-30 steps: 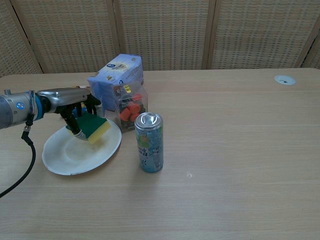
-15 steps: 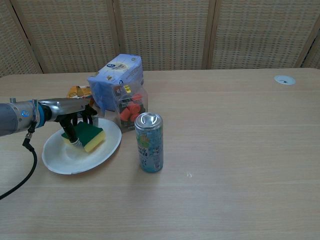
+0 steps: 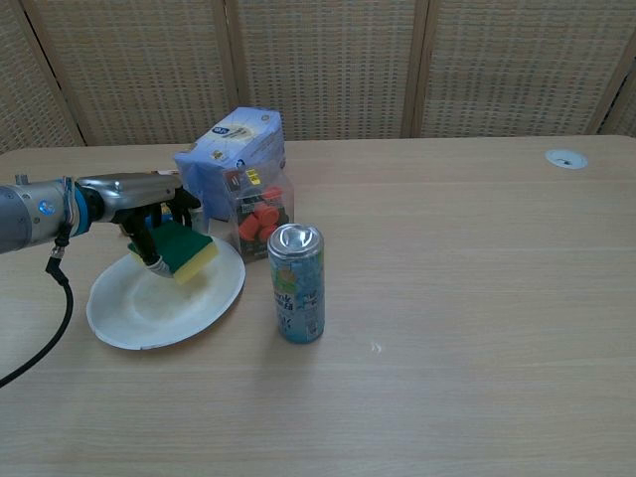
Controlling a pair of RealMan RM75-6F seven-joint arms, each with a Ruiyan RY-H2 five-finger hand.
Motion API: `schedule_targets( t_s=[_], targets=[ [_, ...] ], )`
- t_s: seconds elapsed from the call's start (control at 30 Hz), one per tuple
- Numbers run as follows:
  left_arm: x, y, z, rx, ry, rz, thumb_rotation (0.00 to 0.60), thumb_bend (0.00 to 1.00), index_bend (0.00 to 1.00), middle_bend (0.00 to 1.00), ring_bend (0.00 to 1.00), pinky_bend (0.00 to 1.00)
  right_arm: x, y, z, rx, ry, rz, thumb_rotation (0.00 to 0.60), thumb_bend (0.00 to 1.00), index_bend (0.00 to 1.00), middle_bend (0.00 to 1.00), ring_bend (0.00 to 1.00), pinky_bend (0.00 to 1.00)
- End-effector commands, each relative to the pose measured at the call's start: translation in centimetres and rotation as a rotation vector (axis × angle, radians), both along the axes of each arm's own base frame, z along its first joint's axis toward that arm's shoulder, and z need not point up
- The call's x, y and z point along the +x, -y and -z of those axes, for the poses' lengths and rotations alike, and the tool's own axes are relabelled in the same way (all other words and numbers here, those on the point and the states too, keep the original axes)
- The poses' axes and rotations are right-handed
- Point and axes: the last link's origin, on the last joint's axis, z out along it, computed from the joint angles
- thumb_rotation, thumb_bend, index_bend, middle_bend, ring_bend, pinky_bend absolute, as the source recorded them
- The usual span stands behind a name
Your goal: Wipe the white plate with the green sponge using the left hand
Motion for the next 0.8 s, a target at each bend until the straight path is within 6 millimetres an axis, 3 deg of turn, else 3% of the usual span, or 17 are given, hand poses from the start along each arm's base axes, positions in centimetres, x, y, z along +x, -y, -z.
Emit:
schedule_targets(
  t_s=[0.03, 0.23, 0.5, 0.6, 0.8],
  targets=[
    [0.4, -0.1, 0.3, -0.002, -0.001, 0.002, 0.6, 0.15, 0.49, 0.39, 0.3, 0.38, 0.0, 0.0, 0.0, 0.002, -0.002, -0.001, 0.6, 0.0, 0.0, 0.0, 0.0, 0.0],
    [0.3, 0.2, 2.3, -0.035, -0.019, -0.02, 0.6, 0.15, 0.49, 0.39, 0.3, 0.38, 0.0, 0.1, 0.2, 0.007, -0.003, 0.004, 0.6, 0.0, 0.0, 0.0, 0.0, 0.0],
    [-0.1, 0.2, 3.6, -0.058, -0.02, -0.046, 0.6, 0.15, 0.49, 0.39, 0.3, 0.38, -0.1, 0.2, 0.3, 0.011, -0.004, 0.008, 0.6, 0.0, 0.0, 0.0, 0.0, 0.0],
    [0.0, 0.2, 3.3, -0.048, 0.016, -0.054, 0.6, 0.15, 0.49, 0.39, 0.3, 0.38, -0.1, 0.2, 0.2, 0.009, -0.002, 0.007, 0.6, 0.0, 0.0, 0.0, 0.0, 0.0],
    [1.1, 0.2, 0.6, -0.024, 0.193, -0.081, 0.6, 0.16, 0.49, 0.39, 0.3, 0.38, 0.0, 0.0, 0.2, 0.012, 0.0, -0.002, 0.6, 0.0, 0.0, 0.0, 0.0, 0.0]
  ],
)
